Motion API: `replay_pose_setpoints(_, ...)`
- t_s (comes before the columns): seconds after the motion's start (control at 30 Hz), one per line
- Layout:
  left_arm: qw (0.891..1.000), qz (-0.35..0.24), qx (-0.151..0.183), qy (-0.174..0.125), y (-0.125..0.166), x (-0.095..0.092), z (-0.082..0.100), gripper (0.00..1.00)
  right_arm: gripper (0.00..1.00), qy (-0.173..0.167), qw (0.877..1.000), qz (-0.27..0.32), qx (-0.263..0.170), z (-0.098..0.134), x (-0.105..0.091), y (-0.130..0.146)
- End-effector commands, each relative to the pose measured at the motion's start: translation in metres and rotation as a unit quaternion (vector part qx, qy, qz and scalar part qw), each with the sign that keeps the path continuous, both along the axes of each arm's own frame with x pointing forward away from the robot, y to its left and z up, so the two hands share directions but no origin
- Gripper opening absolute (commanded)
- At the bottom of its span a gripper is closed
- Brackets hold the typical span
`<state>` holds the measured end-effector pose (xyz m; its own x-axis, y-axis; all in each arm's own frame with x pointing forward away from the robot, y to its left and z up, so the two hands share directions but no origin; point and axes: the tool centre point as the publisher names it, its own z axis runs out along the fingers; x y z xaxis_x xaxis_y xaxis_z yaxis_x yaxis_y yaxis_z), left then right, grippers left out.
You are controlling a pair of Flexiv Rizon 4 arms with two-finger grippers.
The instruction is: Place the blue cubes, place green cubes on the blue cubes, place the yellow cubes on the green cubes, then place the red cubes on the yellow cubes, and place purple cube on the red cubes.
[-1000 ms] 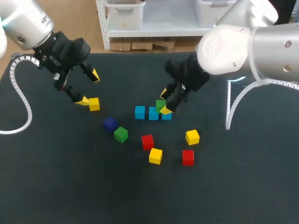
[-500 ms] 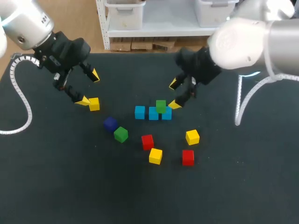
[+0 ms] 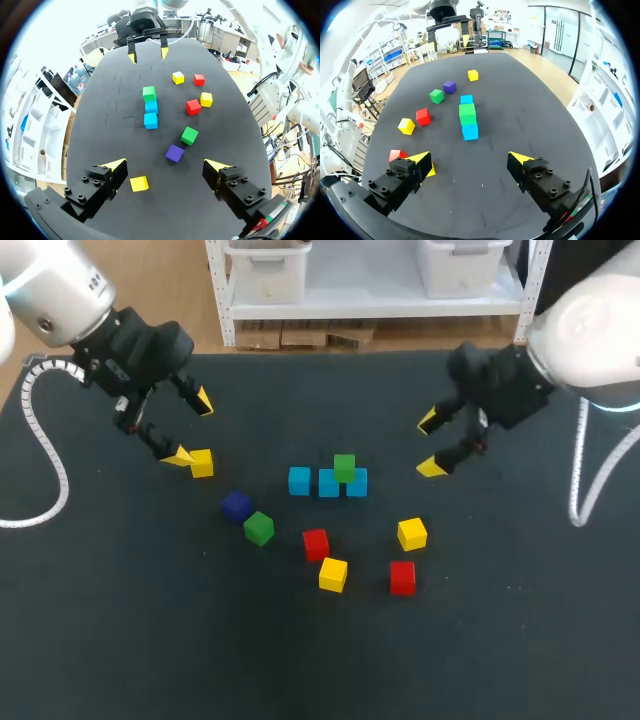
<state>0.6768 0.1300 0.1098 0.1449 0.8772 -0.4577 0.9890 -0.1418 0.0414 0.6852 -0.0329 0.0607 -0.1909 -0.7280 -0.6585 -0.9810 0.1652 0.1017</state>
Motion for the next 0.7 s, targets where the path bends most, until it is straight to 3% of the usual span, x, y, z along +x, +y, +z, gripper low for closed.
replay_pose_setpoints(0.03,1.0,-0.001,-0.002,-0.001,0.001,0.0,-0.001,1.0,1.0,-0.005,1.0,-0.006,0.007,0.001,-0.009,-0.009)
replay_pose_setpoints(0.37,1.0,-0.013,0.0,-0.007,0.0,-0.001,-0.001,1.0,1.0,-0.003,1.0,0.007,0.009,0.002,-0.011,-0.01)
replay_pose_setpoints(0.57,0.998,-0.051,0.048,-0.005,-0.014,-0.011,-0.002,1.0,1.0,-0.003,1.0,0.007,0.009,0.002,-0.011,-0.01)
replay_pose_setpoints(0.7,0.996,-0.065,0.063,-0.016,-0.028,-0.024,-0.002,1.0,1.0,-0.003,1.0,0.007,0.009,0.002,-0.011,-0.01)
